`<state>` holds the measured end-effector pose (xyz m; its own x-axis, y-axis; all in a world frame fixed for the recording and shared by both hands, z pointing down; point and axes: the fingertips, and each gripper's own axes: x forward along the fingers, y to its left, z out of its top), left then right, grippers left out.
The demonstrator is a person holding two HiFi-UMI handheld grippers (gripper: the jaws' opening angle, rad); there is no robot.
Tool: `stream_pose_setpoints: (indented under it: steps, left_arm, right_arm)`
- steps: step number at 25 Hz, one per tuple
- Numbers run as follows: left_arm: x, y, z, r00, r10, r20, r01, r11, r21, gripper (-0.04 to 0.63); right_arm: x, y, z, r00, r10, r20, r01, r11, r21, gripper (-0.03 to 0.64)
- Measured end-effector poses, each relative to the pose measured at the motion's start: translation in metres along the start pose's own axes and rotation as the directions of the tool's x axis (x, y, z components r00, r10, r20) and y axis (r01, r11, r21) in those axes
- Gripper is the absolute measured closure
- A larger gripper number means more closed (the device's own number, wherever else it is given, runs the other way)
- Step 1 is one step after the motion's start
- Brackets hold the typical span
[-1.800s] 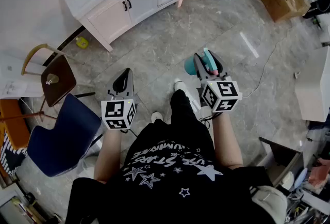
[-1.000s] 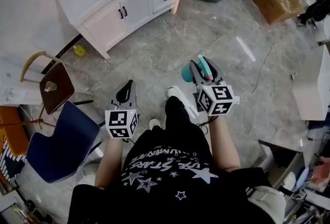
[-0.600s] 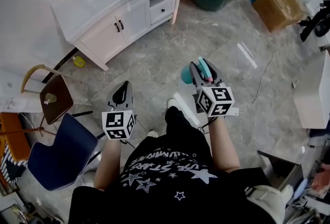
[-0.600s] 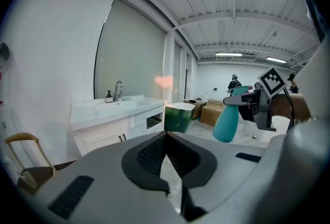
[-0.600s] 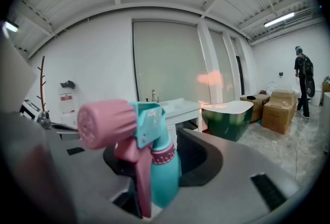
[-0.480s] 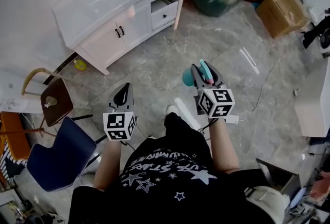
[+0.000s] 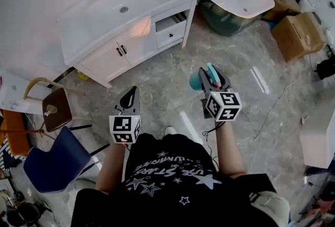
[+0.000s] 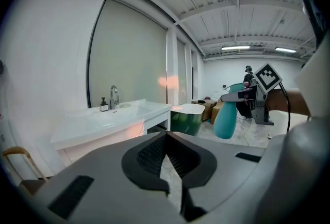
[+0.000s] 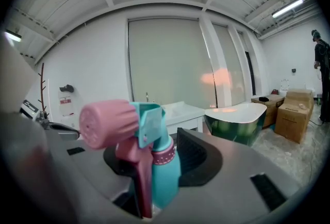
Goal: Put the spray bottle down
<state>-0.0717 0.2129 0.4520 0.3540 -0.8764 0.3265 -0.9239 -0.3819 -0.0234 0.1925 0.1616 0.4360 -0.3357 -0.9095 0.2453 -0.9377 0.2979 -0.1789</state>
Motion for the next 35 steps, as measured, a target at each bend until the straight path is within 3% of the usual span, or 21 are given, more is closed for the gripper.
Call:
stream_pose_setpoints:
  steps: [12, 18, 26, 30, 35]
  left_arm:
    - [0.074, 0.016, 0.017, 0.999, 0.039, -0.016, -0.039, 0.998, -0.048, 0.58]
    - [0.142, 0.031, 0.031, 1.0, -0.004, -0.011, 0.004, 0.999, -0.042, 0.58]
    - [0.275, 0.081, 0.073, 0.999, -0.031, 0.007, 0.032, 0.996, -0.079, 0.58]
    - [0.34, 0.103, 0.104, 0.996, -0.089, 0.024, 0.09, 0.996, -0.02, 0.58]
    - [0.401, 0.153, 0.131, 0.998, -0.051, 0.042, 0.053, 0.997, -0.049, 0.58]
  right_arm:
    - [0.061, -0.046, 0.001, 1.0, 0.013, -0.025, -0.012, 0.997, 0.07, 0.447]
    - [0.111, -0.072, 0.011, 0.999, -0.013, -0.04, 0.016, 0.998, 0.066, 0.449]
    - [0.224, -0.111, 0.055, 0.997, -0.046, -0.057, 0.047, 0.999, 0.023, 0.451]
    - [0.295, -0.125, 0.088, 0.997, -0.053, -0.061, 0.053, 0.999, -0.003, 0.453]
    - [0.379, -0.129, 0.129, 0.999, -0.031, -0.035, 0.03, 0.999, -0.037, 0.453]
